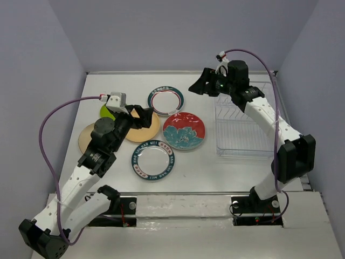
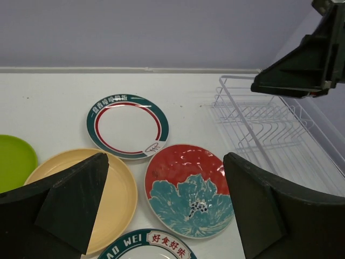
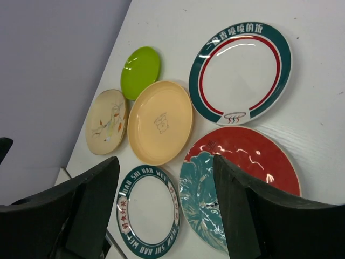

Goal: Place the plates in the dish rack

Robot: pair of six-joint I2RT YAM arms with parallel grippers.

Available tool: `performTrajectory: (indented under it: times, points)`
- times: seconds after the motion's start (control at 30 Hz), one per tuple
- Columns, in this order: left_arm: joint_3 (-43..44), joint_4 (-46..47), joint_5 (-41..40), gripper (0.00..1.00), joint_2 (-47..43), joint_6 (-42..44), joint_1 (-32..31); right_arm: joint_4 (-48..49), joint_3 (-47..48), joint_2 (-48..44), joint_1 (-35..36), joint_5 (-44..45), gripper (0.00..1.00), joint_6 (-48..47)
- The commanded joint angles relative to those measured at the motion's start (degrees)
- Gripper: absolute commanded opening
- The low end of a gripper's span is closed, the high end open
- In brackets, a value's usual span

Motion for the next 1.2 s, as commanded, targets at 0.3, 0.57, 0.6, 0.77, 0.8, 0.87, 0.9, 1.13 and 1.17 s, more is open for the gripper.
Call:
performTrajectory:
  times: [0.3, 0.57, 0.6, 0.77, 0.8, 0.87, 0.9, 1.13, 1.17]
  points:
    - [0.68, 1.28, 1.65, 0.99, -2.09, 1.89, 0.20, 9.38, 12.75, 17.90, 2.42, 4.89, 0.64, 9.78]
    - [0.33, 1.80, 1.65, 0.99, -4.28, 2.16, 0.20, 9.38, 18.29, 27.57, 4.44, 14.64, 0.59, 10.66]
    - [0.24, 1.89, 1.82, 0.99, -4.55, 2.16, 0.20, 9.38, 18.56, 29.15, 5.14, 17.09, 0.59, 10.92]
    - [-0.11, 2.42, 2.00, 0.99, -5.43, 2.33, 0.20, 9.12, 20.93, 33.20, 6.90, 21.23, 0.59, 11.01]
    - [-0.11, 2.42, 2.09, 0.99, -5.51, 2.25, 0.20, 9.03, 21.11, 33.64, 7.43, 23.59, 0.59, 10.75]
    - [-0.11, 2.60, 2.53, 0.99, -5.43, 2.07, 0.20, 8.33, 21.20, 34.61, 7.43, 26.85, 0.59, 10.31]
    - [-0.19, 2.60, 2.70, 0.99, -5.43, 2.07, 0.20, 8.16, 21.20, 34.79, 7.43, 27.48, 0.59, 10.22]
    - [-0.37, 3.12, 3.67, 0.99, -5.60, 1.72, 0.29, 5.79, 21.10, 37.16, 7.96, 32.67, 0.58, 9.16]
    - [-0.37, 3.12, 3.85, 0.99, -5.60, 1.72, 0.20, 5.26, 21.63, 37.77, 7.96, 32.76, 0.58, 9.16]
